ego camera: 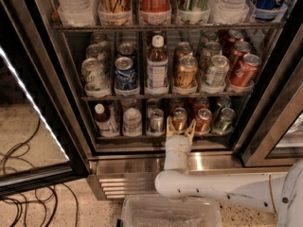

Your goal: Pick orange can from bottom shelf of fridge

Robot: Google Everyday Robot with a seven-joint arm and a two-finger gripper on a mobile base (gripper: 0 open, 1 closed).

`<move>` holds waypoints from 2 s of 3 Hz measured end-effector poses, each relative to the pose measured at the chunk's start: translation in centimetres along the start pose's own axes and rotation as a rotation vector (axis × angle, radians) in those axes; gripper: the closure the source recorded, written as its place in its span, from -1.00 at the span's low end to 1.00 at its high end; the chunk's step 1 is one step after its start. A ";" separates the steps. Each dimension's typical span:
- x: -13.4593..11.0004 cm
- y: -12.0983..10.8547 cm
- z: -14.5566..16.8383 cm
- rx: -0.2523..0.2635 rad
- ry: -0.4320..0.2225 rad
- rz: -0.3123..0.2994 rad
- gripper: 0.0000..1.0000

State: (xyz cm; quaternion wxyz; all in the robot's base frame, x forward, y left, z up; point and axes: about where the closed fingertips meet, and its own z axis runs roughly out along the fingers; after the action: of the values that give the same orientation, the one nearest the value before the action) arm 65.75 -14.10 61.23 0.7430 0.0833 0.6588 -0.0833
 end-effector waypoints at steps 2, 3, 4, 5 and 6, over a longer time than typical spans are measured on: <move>-0.3 0.6 1.7 -0.048 0.002 0.022 -0.32; 0.0 0.7 2.5 -0.056 0.014 0.021 -0.32; 0.3 0.8 3.0 -0.059 0.022 0.020 -0.30; 0.3 0.8 3.0 -0.059 0.023 0.020 0.08; 0.3 0.8 3.0 -0.059 0.022 0.020 0.54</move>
Offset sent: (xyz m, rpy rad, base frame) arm 0.0255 0.0028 0.0057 0.0228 0.0006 0.0708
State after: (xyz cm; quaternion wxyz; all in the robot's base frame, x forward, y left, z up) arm 68.87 -14.08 61.34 0.7385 0.0690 0.6684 -0.0553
